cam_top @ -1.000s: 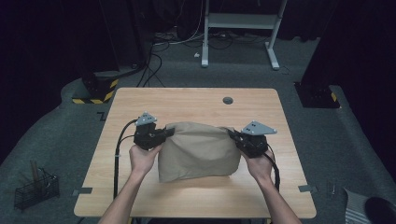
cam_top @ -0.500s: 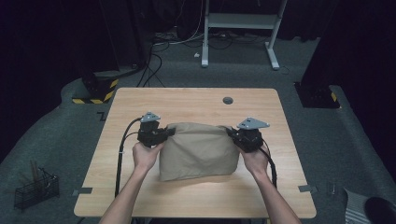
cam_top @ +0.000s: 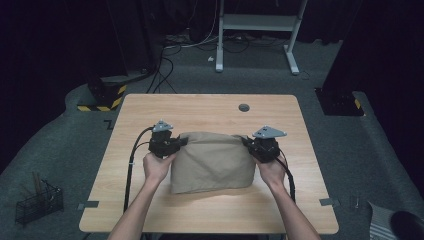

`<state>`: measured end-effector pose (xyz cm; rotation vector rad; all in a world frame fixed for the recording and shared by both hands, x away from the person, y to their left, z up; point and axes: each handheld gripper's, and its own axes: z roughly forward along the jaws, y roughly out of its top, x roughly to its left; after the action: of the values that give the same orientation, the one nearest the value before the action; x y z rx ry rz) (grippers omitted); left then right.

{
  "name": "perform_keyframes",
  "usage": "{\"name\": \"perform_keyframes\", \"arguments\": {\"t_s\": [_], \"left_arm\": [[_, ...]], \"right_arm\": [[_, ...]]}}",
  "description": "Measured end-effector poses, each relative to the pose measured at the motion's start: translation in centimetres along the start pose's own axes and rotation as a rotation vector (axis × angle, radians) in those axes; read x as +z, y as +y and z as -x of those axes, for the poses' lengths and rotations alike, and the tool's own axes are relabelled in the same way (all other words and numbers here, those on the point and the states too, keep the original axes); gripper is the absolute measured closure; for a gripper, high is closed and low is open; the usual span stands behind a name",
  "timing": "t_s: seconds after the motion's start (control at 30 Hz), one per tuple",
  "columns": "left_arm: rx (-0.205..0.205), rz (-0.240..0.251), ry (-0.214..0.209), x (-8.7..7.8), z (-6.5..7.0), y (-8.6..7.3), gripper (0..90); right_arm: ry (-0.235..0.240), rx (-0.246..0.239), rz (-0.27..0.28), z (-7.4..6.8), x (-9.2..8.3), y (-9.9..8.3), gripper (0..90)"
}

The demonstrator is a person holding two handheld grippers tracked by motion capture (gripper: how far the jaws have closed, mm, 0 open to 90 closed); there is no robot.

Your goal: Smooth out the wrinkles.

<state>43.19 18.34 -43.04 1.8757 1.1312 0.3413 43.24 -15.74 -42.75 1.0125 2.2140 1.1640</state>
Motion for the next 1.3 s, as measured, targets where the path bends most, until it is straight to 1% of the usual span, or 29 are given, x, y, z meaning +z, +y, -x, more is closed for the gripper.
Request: {"name": "perform_keyframes", "arguments": {"t_s": [0.1,0.7,0.87,1.07,1.1,1.2,1.3], "left_arm": [[-0.002,-0.003,0.001,0.2,-0.1,0.0,84.2],[0.008,-0.017,0.020,1.2,-0.7,-0.3,84.2],[0.006,-0.019,0.025,1.5,-0.9,-0.3,84.2],[-0.006,-0.019,0.029,2.0,-1.2,-0.6,84.0],[-0.008,-0.021,0.030,2.1,-1.2,-0.6,84.0],[-0.012,-0.021,0.028,2.3,-1.3,-0.6,84.0],[-0.014,-0.024,0.031,2.5,-1.5,-0.7,83.9]], "right_arm": [[0.002,0.009,-0.004,0.1,0.3,-0.1,87.0],[-0.008,0.022,-0.023,0.5,1.8,-0.5,87.0],[-0.008,0.032,-0.027,0.7,2.2,-0.6,86.9],[-0.005,0.045,-0.028,0.9,2.8,-1.0,86.8],[-0.005,0.053,-0.031,1.0,2.9,-1.1,86.8],[-0.003,0.055,-0.036,1.1,3.2,-1.2,86.8],[0.002,0.073,-0.033,1.2,3.4,-1.3,86.7]]}}
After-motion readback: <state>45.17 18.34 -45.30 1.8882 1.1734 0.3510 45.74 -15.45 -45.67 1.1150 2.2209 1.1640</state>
